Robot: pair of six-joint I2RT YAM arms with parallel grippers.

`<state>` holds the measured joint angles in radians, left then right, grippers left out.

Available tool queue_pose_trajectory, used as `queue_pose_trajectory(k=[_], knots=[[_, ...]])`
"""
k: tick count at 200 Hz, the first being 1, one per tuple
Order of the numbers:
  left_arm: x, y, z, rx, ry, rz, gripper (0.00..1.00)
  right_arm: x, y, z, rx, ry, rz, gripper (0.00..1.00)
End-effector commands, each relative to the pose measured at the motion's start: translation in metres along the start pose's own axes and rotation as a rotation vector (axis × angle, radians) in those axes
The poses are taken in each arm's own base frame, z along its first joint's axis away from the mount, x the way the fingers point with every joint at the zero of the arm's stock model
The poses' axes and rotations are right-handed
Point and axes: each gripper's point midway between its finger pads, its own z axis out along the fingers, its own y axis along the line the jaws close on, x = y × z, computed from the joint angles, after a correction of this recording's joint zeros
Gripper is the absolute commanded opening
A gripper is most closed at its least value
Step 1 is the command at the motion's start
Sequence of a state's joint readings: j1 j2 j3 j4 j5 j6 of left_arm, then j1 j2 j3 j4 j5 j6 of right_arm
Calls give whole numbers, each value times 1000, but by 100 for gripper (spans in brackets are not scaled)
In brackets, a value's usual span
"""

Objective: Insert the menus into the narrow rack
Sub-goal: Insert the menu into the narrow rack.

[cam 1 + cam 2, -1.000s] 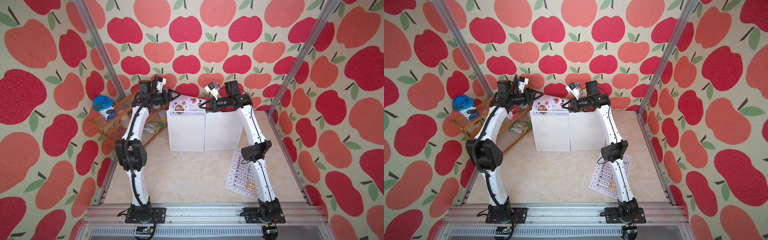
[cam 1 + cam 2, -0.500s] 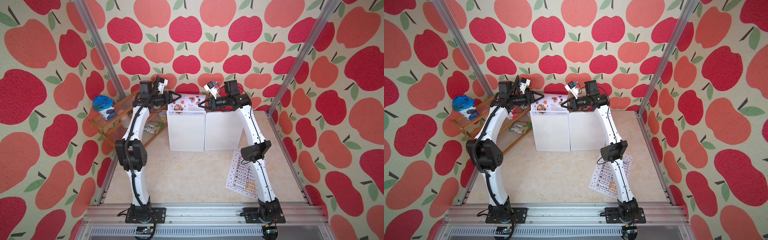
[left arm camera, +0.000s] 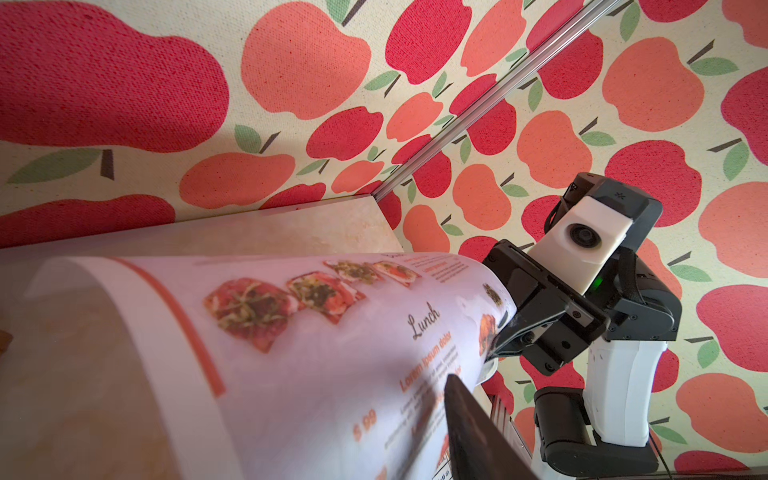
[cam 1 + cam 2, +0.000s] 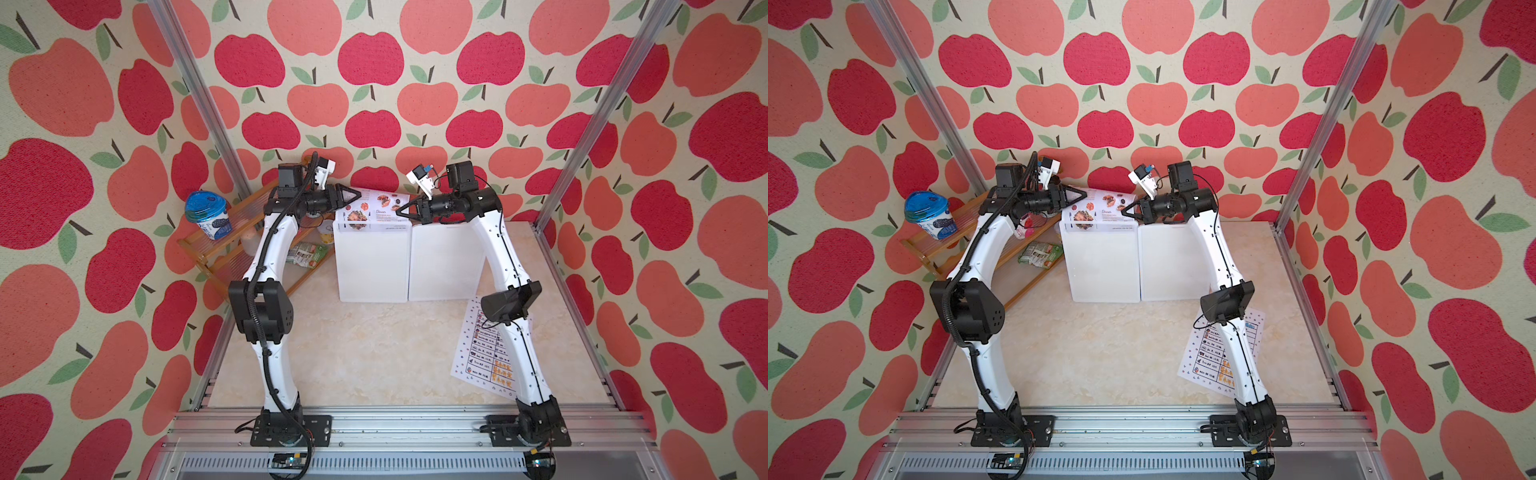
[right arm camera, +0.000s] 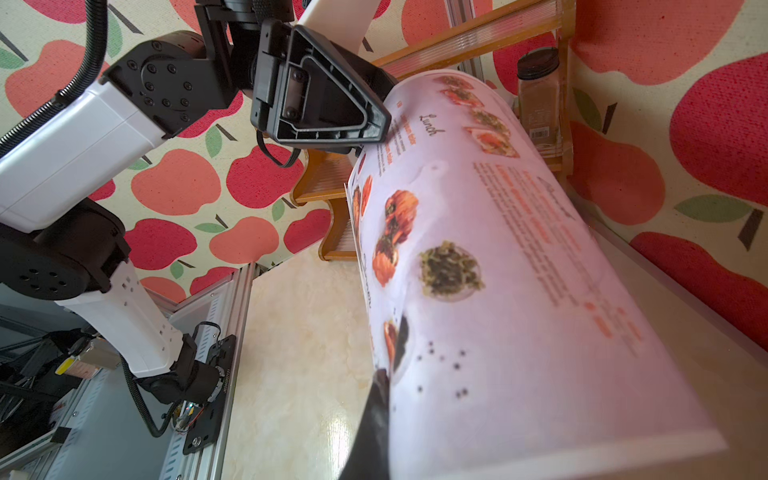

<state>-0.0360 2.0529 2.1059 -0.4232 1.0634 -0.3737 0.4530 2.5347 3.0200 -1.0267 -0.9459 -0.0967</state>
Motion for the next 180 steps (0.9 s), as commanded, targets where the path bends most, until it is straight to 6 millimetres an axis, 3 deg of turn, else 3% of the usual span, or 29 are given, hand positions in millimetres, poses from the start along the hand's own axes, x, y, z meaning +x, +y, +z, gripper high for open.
queue_pose_trajectory(k=[1,33,81,130,180], knots=[[-2,-25,-11,37,-5,59,53,13,-2,1,11,42,1,0],[0,-31,-13,46,-12,76,50,9,-2,-3,9,29,-1,1],[4,-39,-14,60,-11,97,45,-1,0,-7,-8,-7,1,38],[9,-39,-15,53,-11,97,45,-21,-8,-9,6,-76,0,67],[14,-35,-17,38,-8,93,45,-45,-15,-12,-29,-173,9,70]])
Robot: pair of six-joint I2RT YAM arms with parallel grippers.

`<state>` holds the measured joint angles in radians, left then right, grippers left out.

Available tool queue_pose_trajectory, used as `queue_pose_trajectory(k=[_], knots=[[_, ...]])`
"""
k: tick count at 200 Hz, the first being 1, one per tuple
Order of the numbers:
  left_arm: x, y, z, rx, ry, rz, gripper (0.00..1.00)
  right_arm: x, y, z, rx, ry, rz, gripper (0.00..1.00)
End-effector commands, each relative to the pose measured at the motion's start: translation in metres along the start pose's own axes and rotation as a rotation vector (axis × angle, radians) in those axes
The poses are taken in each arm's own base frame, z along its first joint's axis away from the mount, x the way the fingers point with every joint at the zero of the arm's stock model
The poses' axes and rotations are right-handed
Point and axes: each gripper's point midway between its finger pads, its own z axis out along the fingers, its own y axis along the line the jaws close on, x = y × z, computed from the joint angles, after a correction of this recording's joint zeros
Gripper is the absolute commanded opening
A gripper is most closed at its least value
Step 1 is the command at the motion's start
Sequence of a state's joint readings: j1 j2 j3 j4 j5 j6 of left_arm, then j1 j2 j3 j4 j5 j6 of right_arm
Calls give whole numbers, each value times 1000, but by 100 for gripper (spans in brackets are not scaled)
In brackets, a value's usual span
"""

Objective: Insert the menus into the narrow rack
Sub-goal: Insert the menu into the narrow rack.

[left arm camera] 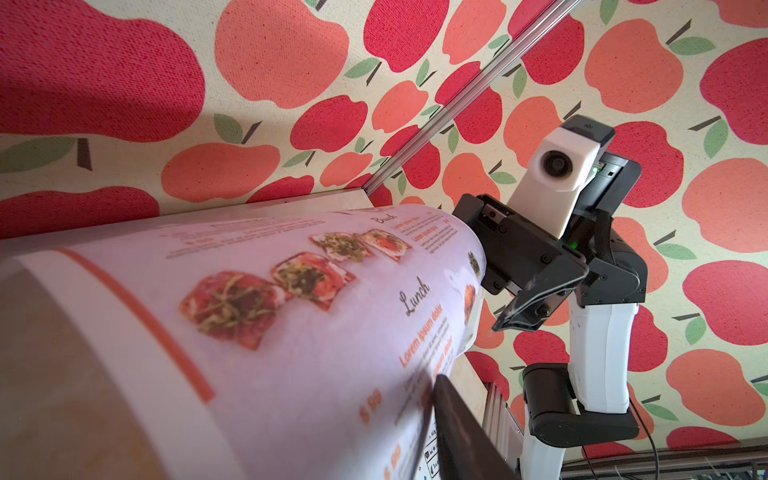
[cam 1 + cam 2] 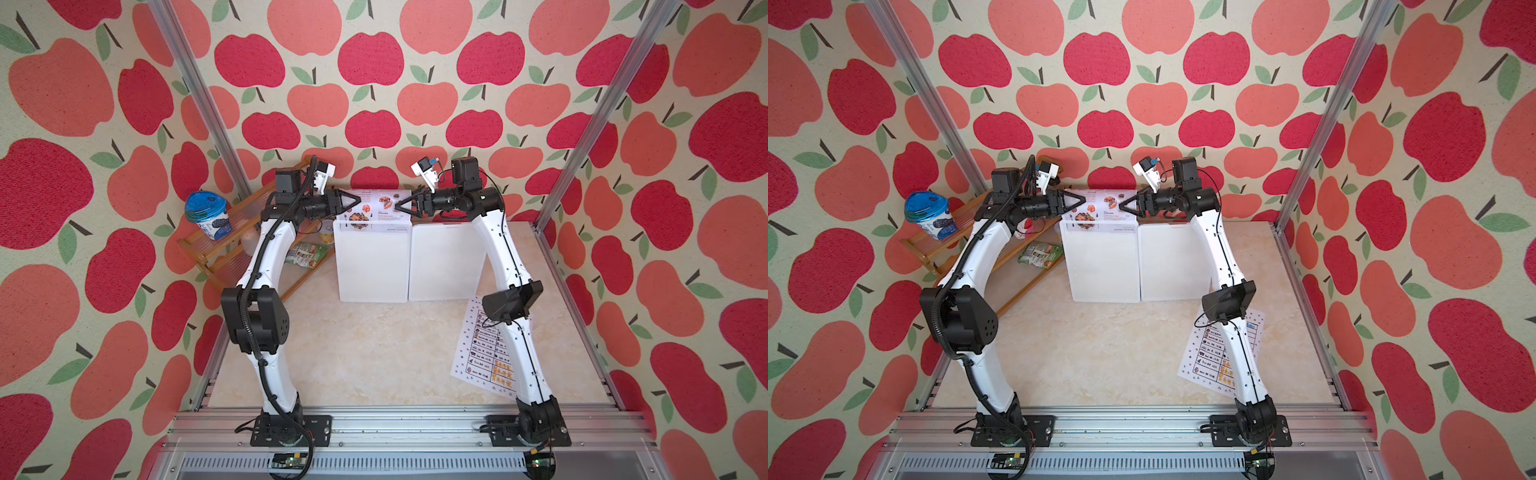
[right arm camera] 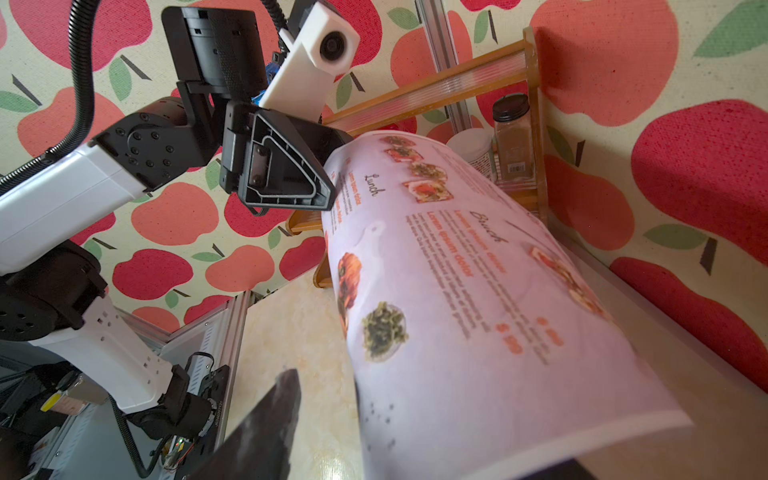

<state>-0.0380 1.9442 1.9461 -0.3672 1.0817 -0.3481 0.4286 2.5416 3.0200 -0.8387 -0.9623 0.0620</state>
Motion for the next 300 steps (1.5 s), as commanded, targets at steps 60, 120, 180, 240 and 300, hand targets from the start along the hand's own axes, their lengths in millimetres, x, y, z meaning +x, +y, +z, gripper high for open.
queue_pose_trajectory(k=[60,120,180,240,300], knots=[[-2,-17,-8,7,-18,62,46,-29,-2,1,-63,-115,8,52],[-12,-14,-13,-3,-46,67,62,-21,5,1,-72,-81,8,8],[-32,-16,-10,16,-56,86,63,-15,12,1,-83,-51,-4,0],[-40,-14,-4,37,-51,90,59,4,19,3,-77,15,-11,0],[-21,-18,5,38,-11,90,44,-12,14,5,-57,-37,-45,37]])
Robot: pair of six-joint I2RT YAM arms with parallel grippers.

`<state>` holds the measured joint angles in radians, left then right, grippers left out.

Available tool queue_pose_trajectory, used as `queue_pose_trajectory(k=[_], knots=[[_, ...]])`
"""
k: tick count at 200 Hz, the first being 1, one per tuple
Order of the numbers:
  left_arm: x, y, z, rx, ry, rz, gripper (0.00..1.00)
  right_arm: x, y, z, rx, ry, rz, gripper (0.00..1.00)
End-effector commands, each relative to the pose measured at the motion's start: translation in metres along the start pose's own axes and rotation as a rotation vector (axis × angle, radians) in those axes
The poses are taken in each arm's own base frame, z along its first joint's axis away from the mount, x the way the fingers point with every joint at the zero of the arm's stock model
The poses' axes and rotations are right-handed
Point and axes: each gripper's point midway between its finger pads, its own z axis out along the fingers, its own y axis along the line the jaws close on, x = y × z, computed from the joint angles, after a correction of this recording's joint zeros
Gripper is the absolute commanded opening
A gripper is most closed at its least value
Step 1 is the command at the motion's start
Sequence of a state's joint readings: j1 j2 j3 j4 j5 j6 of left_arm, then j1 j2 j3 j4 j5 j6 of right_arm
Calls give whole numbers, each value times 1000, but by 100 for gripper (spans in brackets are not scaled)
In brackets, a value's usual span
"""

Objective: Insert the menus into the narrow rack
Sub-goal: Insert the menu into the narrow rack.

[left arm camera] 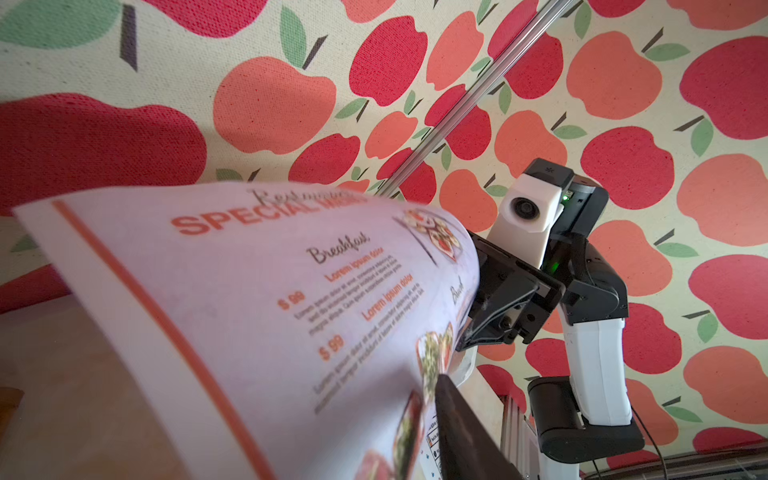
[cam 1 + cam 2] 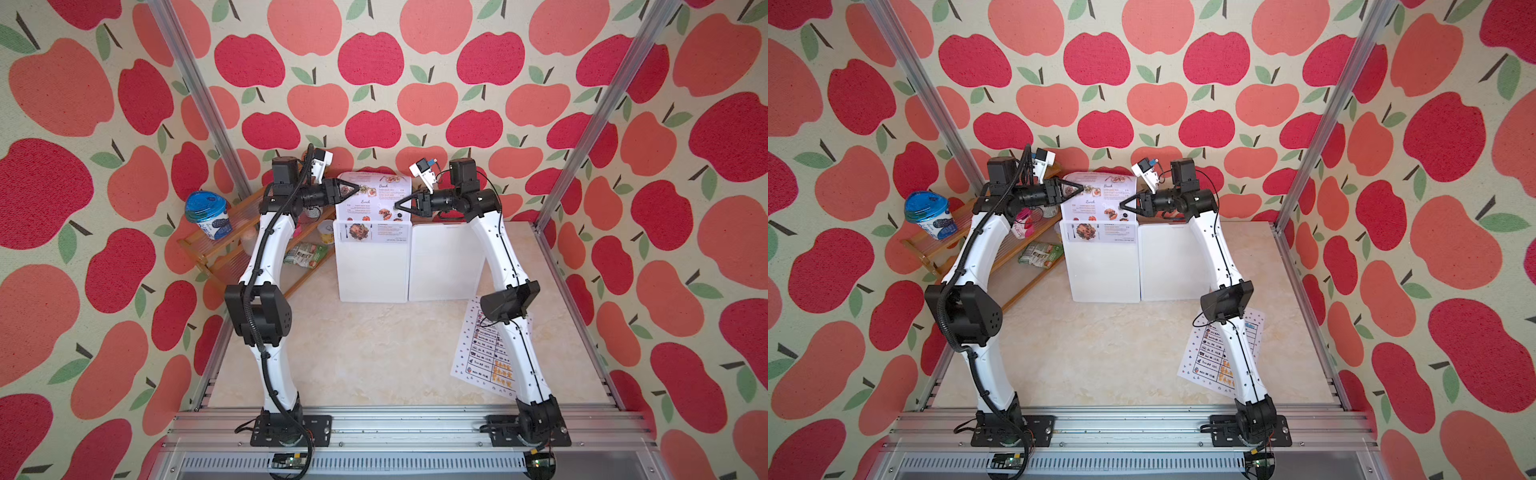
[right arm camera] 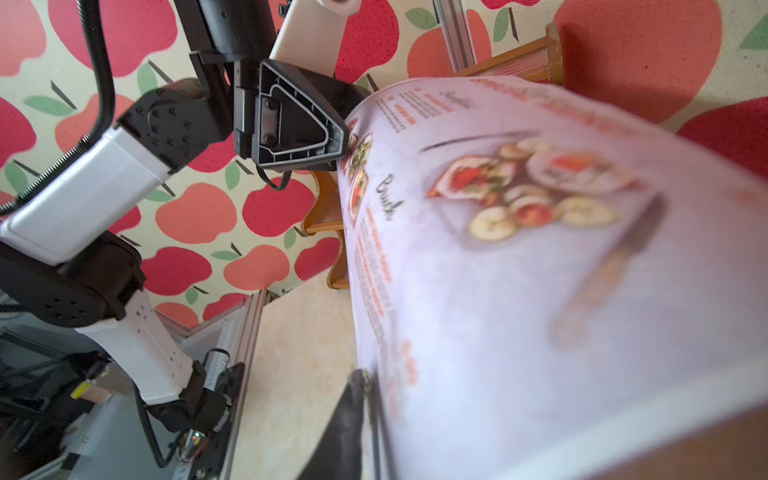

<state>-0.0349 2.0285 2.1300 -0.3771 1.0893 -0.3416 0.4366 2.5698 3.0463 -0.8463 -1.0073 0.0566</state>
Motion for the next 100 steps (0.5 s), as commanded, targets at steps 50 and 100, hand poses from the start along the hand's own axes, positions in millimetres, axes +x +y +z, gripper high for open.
queue_pose_trajectory(k=[50,100], knots=[[27,-13,0,2,41,-2,44,-42,1,-2,21,-133,-73,59],[31,-12,-5,-15,39,-1,46,-54,0,-5,26,-176,-88,42]])
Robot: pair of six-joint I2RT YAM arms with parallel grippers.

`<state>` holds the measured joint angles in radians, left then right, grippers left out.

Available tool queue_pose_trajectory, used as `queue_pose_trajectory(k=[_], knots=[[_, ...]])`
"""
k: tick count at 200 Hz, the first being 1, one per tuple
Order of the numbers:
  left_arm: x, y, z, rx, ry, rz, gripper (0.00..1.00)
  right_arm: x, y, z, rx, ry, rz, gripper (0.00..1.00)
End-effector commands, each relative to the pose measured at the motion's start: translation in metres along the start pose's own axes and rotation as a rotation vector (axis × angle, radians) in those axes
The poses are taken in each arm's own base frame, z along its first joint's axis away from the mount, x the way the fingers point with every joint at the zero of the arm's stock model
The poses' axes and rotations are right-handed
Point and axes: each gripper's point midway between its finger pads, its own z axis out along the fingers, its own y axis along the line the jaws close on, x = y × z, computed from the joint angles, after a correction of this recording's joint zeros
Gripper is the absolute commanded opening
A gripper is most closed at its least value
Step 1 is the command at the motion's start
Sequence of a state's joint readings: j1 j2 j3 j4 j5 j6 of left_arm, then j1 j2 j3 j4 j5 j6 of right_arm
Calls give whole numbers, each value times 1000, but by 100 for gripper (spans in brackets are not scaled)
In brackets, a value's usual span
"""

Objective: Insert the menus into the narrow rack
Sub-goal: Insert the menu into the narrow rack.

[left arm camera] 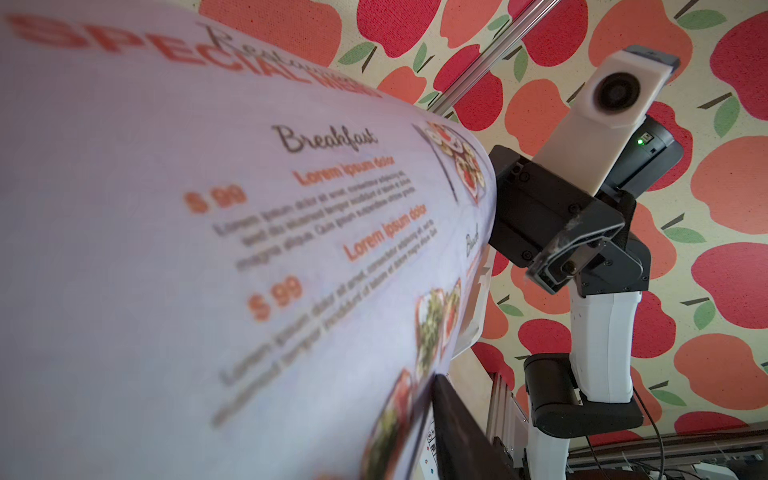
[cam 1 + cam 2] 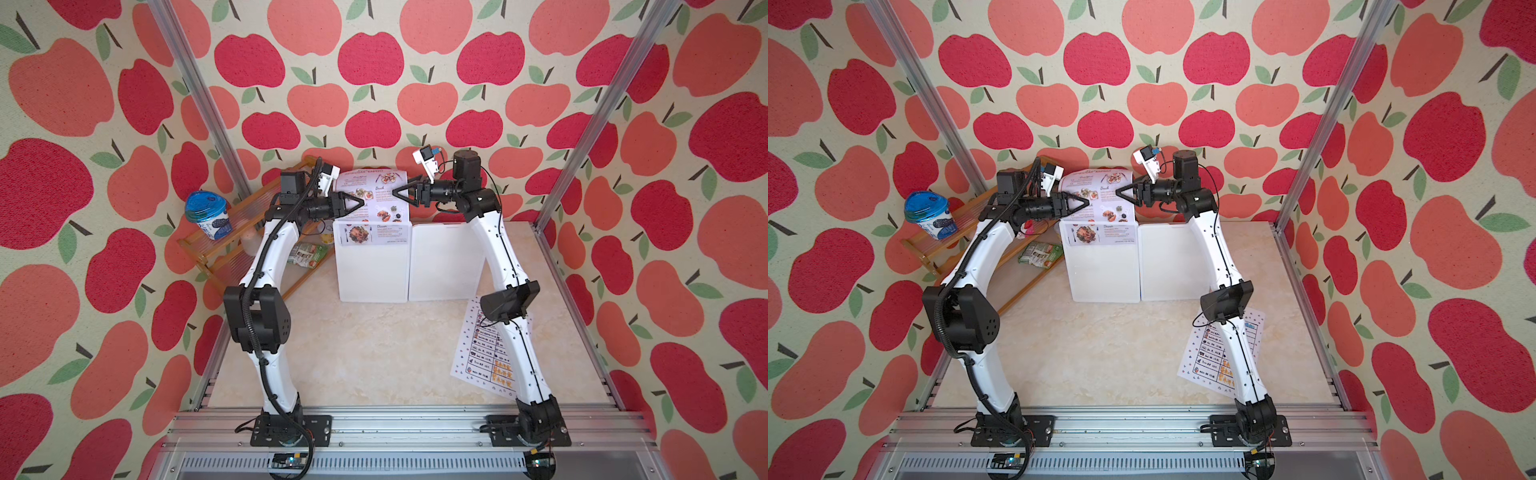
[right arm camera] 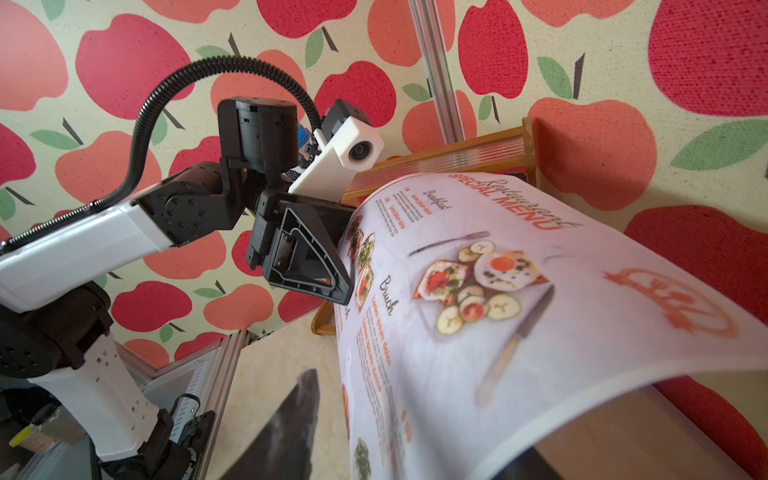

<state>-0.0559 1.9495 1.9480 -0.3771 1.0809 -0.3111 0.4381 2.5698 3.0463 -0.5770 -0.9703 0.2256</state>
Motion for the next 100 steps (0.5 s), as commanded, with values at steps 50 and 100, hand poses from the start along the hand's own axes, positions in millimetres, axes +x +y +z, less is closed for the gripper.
queue_pose_trajectory(k=[50,100], knots=[[-23,-20,-14,-7,-48,81,63,0,8,-3,-27,10,-2,11],[-42,-24,-14,2,-63,109,69,15,12,-6,-15,72,14,6]])
